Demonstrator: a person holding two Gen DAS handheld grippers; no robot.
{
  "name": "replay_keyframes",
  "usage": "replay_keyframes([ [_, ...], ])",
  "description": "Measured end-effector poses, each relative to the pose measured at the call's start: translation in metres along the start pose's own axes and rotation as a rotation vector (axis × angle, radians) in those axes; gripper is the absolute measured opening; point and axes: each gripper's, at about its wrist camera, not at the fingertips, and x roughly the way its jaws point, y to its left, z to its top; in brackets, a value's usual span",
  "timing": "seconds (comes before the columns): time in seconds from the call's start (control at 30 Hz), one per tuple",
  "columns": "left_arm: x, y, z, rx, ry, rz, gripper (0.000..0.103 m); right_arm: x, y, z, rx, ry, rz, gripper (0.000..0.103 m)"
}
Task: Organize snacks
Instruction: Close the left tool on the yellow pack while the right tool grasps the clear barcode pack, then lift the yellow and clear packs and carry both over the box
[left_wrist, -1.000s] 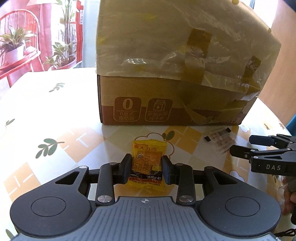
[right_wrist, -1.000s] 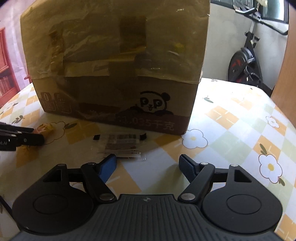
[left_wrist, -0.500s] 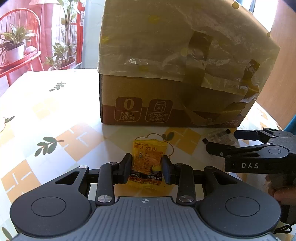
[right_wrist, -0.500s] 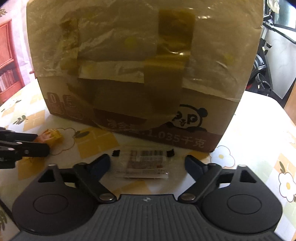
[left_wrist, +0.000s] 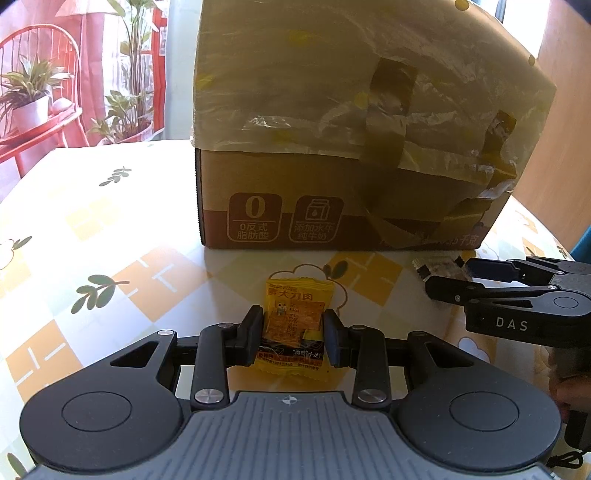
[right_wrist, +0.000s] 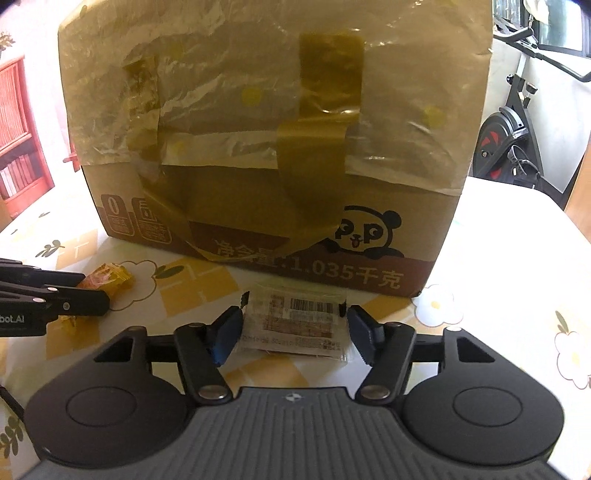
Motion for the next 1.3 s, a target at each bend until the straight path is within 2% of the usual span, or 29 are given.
replay_keyframes([
  [0.2, 0.0, 0.0, 0.001, -0.001, 0.008, -0.001, 0.038, -0.001, 0.005, 0.0, -0.006, -0.008, 0.023, 0.061],
  [0.37, -0.003, 0.011, 0.006, -0.063, 0.034, -0.03, 0.036, -0.014, 0.008, -0.007, 0.005, -0.007, 0.058, 0.06],
  [0.5, -0.012, 0.013, 0.005, -0.058, 0.014, -0.022, 0.036, -0.029, 0.002, -0.011, 0.048, -0.032, 0.051, 0.06],
  [1.0, -0.075, -0.008, 0.041, -0.009, -0.185, -0.081, 0.036, -0.095, 0.007, 0.024, 0.031, -0.227, 0.105, 0.06],
  [1.3, -0.107, -0.021, 0.09, 0.038, -0.358, -0.132, 0.036, -0.133, 0.01, 0.063, 0.029, -0.387, 0.134, 0.06],
])
